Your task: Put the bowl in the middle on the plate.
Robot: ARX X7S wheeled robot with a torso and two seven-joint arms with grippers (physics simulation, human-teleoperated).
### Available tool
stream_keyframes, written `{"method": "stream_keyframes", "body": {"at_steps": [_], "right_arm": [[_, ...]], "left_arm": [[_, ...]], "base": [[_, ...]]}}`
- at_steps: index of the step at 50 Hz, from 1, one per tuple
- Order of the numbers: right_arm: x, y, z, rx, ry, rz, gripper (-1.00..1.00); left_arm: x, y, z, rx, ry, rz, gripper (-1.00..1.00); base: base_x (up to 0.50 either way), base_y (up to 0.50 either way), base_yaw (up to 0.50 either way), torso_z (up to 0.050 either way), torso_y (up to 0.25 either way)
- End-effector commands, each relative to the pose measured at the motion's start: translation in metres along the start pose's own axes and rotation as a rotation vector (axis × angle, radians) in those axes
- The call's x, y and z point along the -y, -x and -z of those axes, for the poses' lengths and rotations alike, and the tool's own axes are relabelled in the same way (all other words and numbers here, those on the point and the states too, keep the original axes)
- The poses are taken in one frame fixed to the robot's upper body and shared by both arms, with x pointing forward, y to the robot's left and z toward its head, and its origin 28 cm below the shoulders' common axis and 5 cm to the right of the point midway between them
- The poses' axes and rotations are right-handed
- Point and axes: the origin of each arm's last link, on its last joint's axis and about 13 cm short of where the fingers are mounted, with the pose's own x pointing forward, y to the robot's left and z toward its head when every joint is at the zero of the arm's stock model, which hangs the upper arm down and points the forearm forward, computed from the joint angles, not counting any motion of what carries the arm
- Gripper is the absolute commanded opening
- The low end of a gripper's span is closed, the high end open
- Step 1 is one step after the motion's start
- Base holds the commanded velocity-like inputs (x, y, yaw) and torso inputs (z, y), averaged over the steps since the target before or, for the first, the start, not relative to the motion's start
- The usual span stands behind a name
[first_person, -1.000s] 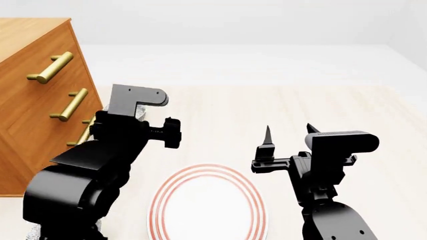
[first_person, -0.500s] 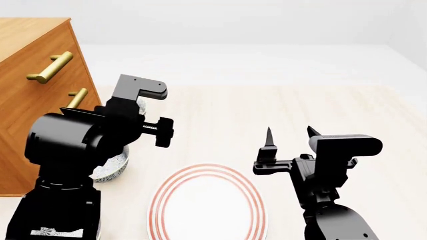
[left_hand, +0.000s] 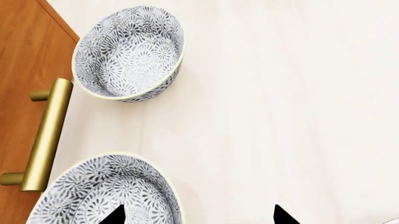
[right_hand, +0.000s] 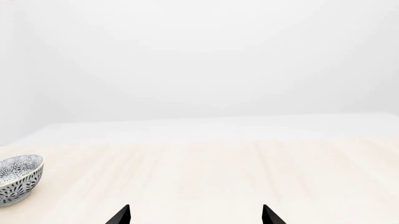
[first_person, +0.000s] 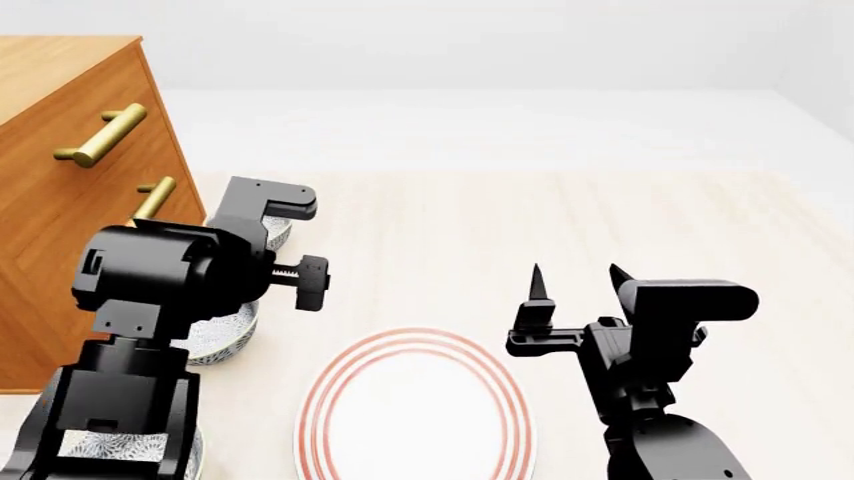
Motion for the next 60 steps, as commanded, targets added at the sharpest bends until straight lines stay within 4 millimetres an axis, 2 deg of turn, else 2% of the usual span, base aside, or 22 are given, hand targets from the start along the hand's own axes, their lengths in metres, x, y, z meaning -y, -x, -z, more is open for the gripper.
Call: {"method": "stream_keyframes", "body": {"at_steps": [1,8,18,38,39,47,48,51,55,60], "right_arm": [[0.001,-0.001,0.003,-0.007,-0.022,-0.004,1.0],[0.001,0.001,0.004,-0.011,-0.033,-0.009,1.0],[0.001,0.001,0.005,-0.012,-0.047,-0.012,1.0],[0.003,0.003,0.003,-0.005,-0.048,-0.003,1.0],[0.003,0.003,0.002,-0.003,-0.049,-0.001,1.0],[0.002,0.003,0.002,0.004,-0.051,-0.004,1.0],[0.005,0.006,0.003,0.018,-0.066,0.006,1.0],[0.004,0.006,0.003,0.02,-0.065,0.006,1.0],[0.004,0.006,0.001,0.022,-0.063,0.005,1.0],[0.004,0.006,0.0,0.025,-0.062,0.001,1.0]], "left_arm": [[-0.003,-0.022,0.005,-0.052,0.02,-0.029,1.0],[-0.006,-0.044,0.01,-0.102,0.025,-0.058,1.0],[-0.007,-0.059,0.02,-0.151,0.017,-0.089,1.0],[-0.008,-0.069,0.043,-0.228,-0.009,-0.122,1.0],[-0.008,-0.069,0.043,-0.225,-0.01,-0.12,-1.0],[-0.009,-0.068,0.039,-0.197,-0.021,-0.117,-1.0],[-0.012,-0.07,0.067,-0.319,-0.06,-0.103,-1.0],[-0.002,-0.048,0.03,-0.082,-0.102,-0.074,-1.0],[0.0,-0.036,0.025,-0.035,-0.114,-0.062,-1.0],[0.004,-0.011,0.016,0.059,-0.164,-0.03,-1.0]], "base": [[0.0,0.0,0.0,0.0,0.0],[0.0,0.0,0.0,0.0,0.0],[0.0,0.0,0.0,0.0,0.0],[0.0,0.0,0.0,0.0,0.0],[0.0,0.0,0.0,0.0,0.0],[0.0,0.0,0.0,0.0,0.0],[0.0,0.0,0.0,0.0,0.0],[0.0,0.0,0.0,0.0,0.0],[0.0,0.0,0.0,0.0,0.0],[0.0,0.0,0.0,0.0,0.0]]}}
